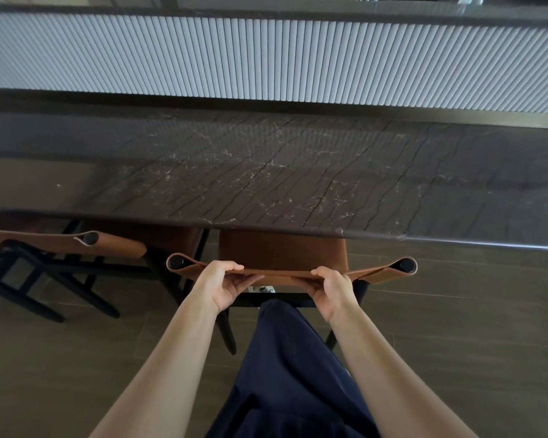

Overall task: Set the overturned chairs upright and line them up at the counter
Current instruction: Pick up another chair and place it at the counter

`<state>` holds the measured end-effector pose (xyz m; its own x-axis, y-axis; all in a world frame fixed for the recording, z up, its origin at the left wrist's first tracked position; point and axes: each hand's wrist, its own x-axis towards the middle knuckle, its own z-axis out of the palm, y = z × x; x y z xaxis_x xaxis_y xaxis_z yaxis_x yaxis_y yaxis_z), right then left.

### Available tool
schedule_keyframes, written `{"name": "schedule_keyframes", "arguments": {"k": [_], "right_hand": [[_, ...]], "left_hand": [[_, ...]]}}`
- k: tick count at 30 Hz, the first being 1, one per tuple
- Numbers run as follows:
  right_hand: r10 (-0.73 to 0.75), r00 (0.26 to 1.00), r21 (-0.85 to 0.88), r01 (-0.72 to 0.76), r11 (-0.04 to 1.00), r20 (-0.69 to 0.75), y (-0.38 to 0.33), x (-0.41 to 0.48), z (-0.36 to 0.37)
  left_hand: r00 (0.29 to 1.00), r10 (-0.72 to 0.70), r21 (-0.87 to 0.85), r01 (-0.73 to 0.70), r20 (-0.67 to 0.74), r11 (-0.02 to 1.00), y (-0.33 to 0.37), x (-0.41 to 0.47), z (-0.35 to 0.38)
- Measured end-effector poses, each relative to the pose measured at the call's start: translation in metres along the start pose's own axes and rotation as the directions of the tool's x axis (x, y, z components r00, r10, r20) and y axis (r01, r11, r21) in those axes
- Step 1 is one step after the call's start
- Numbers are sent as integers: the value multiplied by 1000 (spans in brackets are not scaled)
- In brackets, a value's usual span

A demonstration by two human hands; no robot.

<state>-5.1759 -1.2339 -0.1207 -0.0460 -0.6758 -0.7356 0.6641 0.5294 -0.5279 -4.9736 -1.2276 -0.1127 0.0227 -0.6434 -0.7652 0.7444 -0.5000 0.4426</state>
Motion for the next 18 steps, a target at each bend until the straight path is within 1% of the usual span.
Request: {"name": "schedule_keyframes", "arguments": {"k": [6,8,10,18], "right_hand": [[56,997,19,-55,998,-51,31,-5,-31],[56,997,15,-56,998,-57,41,-6,-41],[44,998,20,-43,999,-46,45,-7,-45],[2,999,45,-1,999,-42,41,-8,-37]], "left_hand": [[998,-47,16,48,-29,999,-32,-11,-27],[998,-33,20,33,-48,999,-40,-14,-35],[999,-15,23,16,-36,1000,-43,-18,-36],[1000,22,66,-22,-2,998,-38,-21,-34]]}}
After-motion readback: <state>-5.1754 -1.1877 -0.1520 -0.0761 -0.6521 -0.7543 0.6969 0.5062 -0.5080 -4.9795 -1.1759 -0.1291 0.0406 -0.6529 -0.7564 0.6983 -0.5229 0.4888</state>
